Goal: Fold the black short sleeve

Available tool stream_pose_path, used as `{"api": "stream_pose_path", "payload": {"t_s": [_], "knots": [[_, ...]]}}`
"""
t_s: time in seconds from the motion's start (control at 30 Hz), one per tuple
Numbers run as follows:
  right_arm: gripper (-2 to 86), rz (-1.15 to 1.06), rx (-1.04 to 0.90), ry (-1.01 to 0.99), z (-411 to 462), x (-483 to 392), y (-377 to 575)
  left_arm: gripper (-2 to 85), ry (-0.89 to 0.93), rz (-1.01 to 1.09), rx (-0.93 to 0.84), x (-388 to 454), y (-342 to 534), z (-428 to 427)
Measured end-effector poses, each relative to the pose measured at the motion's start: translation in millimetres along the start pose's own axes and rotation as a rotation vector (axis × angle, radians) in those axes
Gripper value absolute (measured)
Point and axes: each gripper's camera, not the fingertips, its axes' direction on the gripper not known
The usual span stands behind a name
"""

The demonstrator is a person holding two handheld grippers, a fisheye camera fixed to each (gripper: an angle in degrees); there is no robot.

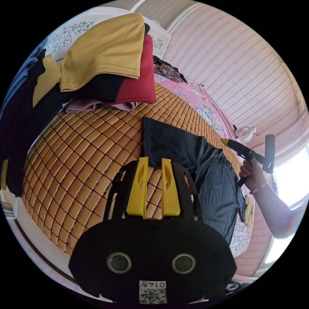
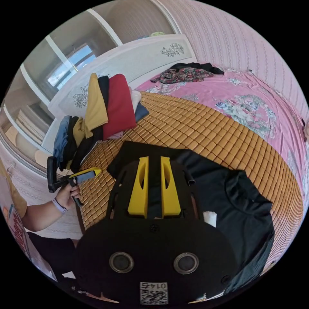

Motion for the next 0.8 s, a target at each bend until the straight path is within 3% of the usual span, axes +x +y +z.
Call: {"api": "stream_pose_path", "payload": {"t_s": [0.13,0.27,0.37,0.67,0.8], "knots": [[6.7,0.210,-0.056,0.118,-12.4,24.6,64.1,7.6,-0.068,0.091,-0.053,5.2,-22.8,20.7],[7.3,0.402,-0.074,0.233,-41.5,50.1,126.1,4.8,-0.080,0.221,-0.245,16.1,-39.7,60.3],[8.1,0.442,-0.071,0.324,-62.7,70.6,142.0,3.6,-0.085,0.226,-0.236,16.7,-40.7,58.6],[10.0,0.377,-0.009,0.431,-67.3,151.4,69.4,-0.8,-0.113,0.149,-0.217,13.0,-43.1,55.2],[7.8,0.404,-0.134,0.446,-34.0,179.3,42.8,-0.9,-0.111,0.120,-0.213,10.1,-49.5,58.5]]}}
